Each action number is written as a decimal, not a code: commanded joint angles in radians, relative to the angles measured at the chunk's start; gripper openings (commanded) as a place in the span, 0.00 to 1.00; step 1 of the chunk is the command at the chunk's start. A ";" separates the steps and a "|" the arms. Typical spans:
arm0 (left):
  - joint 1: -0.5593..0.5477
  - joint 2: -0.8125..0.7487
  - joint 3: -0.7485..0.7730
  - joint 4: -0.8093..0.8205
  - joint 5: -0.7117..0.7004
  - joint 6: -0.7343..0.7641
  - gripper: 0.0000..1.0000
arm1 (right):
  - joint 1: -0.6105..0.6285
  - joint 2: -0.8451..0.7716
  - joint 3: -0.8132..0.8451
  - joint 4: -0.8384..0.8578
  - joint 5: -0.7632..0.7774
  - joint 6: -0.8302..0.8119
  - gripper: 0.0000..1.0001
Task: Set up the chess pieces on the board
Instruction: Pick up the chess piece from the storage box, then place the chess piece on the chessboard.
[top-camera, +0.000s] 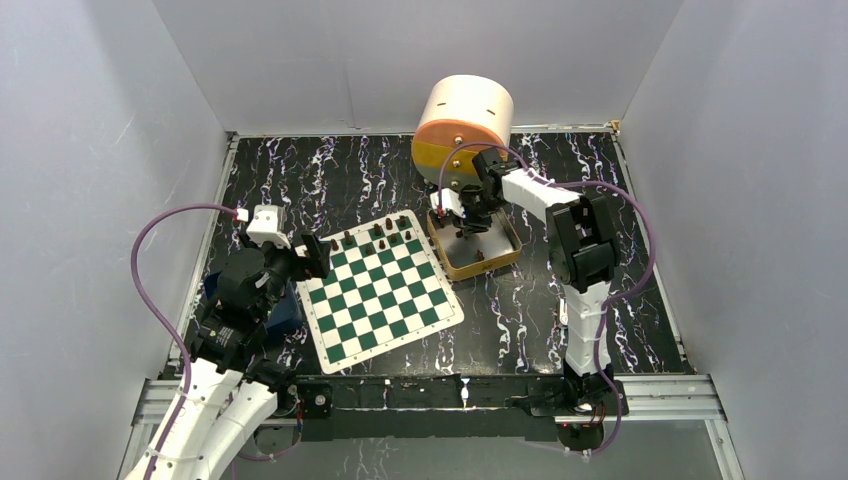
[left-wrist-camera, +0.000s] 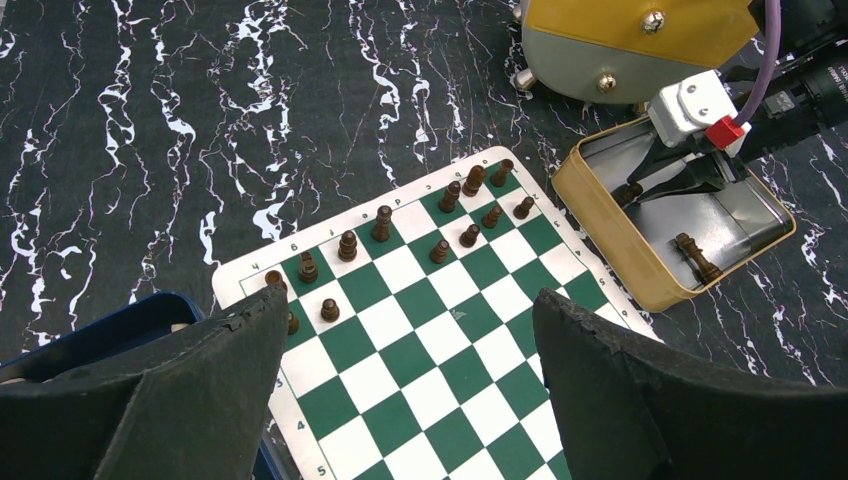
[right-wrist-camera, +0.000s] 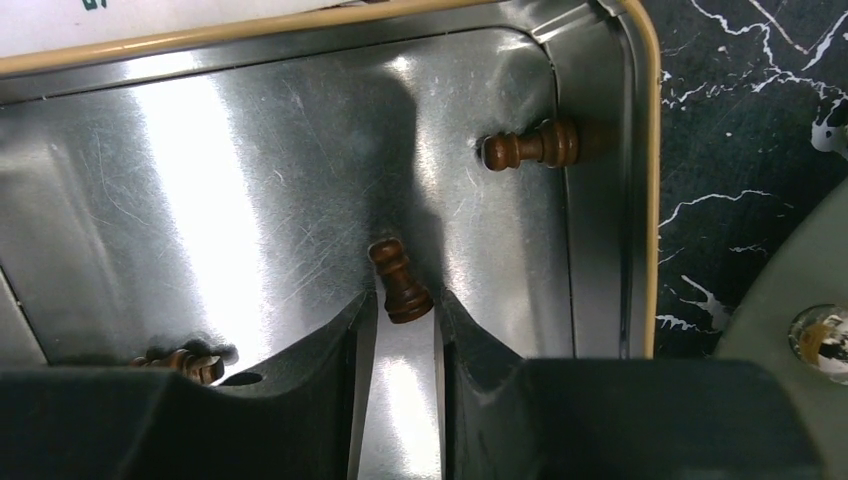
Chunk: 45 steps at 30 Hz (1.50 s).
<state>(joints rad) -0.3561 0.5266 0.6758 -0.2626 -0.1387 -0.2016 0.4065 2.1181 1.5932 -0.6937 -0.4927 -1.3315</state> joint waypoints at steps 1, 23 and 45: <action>0.003 -0.003 -0.003 0.006 -0.009 0.009 0.89 | 0.009 0.029 0.019 -0.049 0.032 -0.044 0.34; 0.002 0.030 -0.010 0.017 0.055 -0.031 0.85 | 0.012 -0.241 -0.121 0.237 0.028 0.382 0.23; 0.002 0.306 0.247 0.004 0.481 -0.407 0.66 | 0.227 -0.739 -0.637 1.065 -0.123 1.130 0.22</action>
<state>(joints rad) -0.3561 0.8032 0.8700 -0.2909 0.2218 -0.5346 0.5652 1.4406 0.9695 0.1749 -0.6365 -0.3500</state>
